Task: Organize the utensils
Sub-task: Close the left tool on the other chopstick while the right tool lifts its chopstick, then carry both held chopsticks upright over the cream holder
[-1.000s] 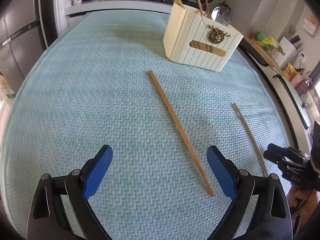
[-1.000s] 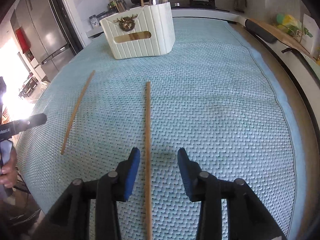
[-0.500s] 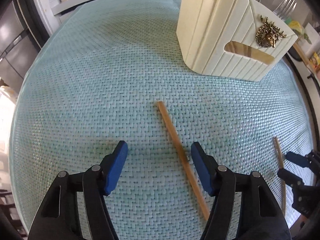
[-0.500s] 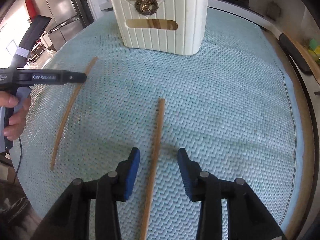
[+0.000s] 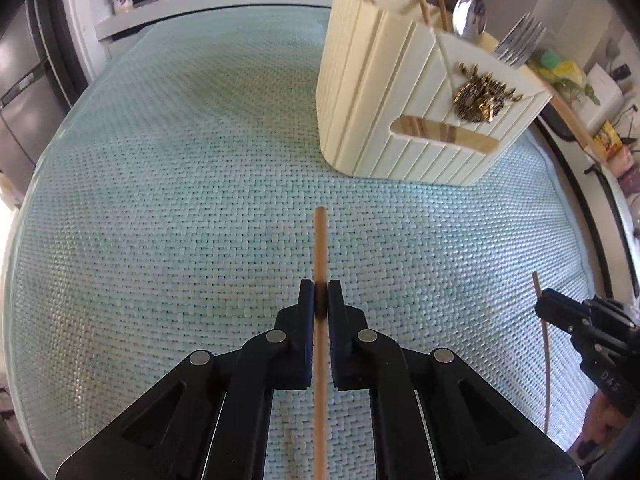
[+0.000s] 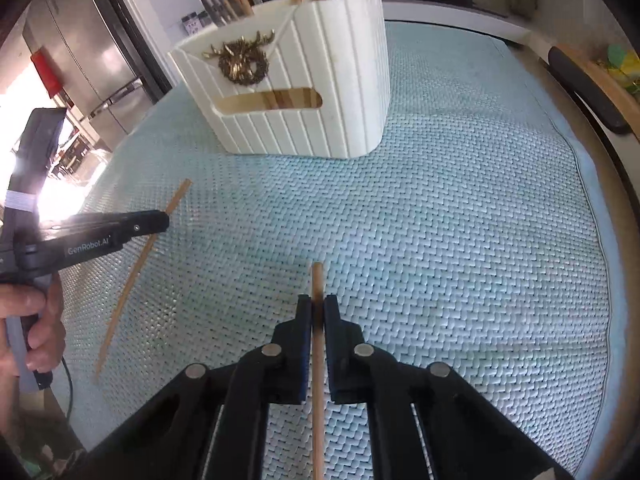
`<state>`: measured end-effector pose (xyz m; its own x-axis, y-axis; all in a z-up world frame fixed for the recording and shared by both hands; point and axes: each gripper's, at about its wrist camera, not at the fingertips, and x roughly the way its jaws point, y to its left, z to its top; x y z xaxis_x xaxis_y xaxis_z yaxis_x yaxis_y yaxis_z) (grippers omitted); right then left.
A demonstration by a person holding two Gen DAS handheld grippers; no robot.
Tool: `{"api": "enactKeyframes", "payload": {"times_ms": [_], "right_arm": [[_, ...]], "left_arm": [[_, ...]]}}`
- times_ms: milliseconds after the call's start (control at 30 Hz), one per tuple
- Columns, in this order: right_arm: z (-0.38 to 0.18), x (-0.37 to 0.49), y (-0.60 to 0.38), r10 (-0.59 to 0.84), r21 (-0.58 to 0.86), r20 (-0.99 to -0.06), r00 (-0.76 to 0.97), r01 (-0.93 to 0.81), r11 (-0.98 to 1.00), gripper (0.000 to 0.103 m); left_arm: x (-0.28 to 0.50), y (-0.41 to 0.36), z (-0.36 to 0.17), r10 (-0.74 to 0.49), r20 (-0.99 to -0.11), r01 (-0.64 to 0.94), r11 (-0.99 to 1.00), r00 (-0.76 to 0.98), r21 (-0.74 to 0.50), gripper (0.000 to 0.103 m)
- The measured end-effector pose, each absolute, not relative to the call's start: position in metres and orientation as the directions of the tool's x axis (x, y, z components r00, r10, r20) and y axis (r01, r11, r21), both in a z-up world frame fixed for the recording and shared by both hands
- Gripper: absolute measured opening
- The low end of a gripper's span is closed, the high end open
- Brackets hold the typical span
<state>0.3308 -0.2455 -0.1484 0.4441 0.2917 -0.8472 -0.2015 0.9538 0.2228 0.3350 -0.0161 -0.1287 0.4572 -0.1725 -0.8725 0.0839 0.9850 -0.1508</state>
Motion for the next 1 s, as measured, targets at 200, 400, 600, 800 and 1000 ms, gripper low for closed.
{"api": "enactKeyframes", "payload": {"times_ms": [200,400,600,800,1000], "right_arm": [[-0.096,0.306,-0.256,0.334,0.251,-0.761,0.556,-0.222,0.942,0.006],[-0.044,0.268,-0.260,0.355,0.235,-0.652,0.670,-0.268,0.935,0.006],[-0.011,0.219,-0.243,0.333,0.154,-0.545,0.769,-0.298,0.942,0.006],[0.007,0.196,-0.236,0.317,0.109,-0.430,0.846,-0.299,0.948,0.006],[0.024,0.188,-0.237,0.325,0.120,-0.304,0.896,-0.302,0.946,0.006]], "left_arm": [[0.298,-0.019,-0.071,-0.237,-0.780,0.146,0.971,0.579,-0.187,0.005],[0.247,-0.007,-0.018,-0.319,-0.662,0.221,0.948,0.678,-0.231,0.004],[0.226,0.014,0.012,-0.370,-0.575,0.254,0.927,0.730,-0.275,0.004],[0.212,0.018,0.027,-0.380,-0.537,0.275,0.923,0.753,-0.269,0.004],[0.201,0.021,0.038,-0.390,-0.517,0.289,0.919,0.761,-0.267,0.004]]}}
